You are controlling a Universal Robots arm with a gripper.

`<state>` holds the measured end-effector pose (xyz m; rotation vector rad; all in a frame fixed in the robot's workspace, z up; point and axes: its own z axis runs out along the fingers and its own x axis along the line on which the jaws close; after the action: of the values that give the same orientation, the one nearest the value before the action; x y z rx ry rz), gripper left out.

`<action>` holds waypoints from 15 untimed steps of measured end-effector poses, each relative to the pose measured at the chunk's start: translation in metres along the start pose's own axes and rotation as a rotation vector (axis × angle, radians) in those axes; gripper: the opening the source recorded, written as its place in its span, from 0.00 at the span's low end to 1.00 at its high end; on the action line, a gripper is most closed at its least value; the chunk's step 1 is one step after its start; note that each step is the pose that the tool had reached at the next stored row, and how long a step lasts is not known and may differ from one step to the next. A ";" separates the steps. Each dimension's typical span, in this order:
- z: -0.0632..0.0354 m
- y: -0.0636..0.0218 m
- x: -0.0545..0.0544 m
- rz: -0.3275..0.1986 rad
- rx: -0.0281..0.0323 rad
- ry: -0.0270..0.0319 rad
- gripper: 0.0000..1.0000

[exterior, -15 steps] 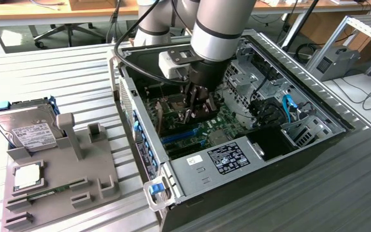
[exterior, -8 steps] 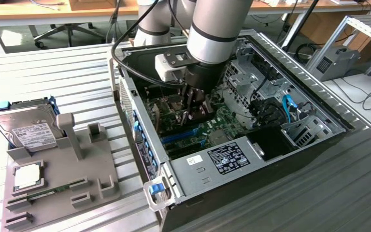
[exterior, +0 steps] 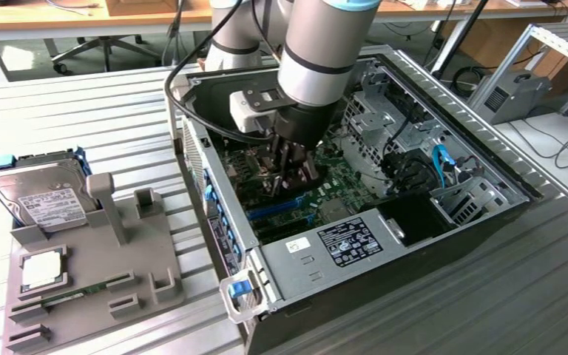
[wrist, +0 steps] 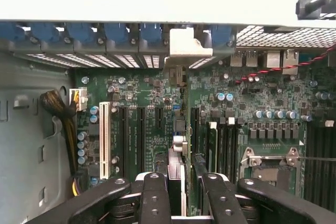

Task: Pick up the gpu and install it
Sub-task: 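Insert the gpu into the slot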

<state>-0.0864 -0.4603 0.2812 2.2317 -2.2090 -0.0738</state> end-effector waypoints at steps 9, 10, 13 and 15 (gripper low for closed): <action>0.0083 0.0023 0.000 0.000 0.0000 0.0000 0.29; 0.0095 0.0023 0.000 0.000 0.0000 -0.0001 0.29; 0.0131 0.0022 0.000 0.001 0.0001 -0.0001 0.29; 0.0150 0.0027 0.000 0.002 0.0001 -0.0001 0.29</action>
<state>-0.0896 -0.4603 0.2663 2.2294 -2.2114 -0.0738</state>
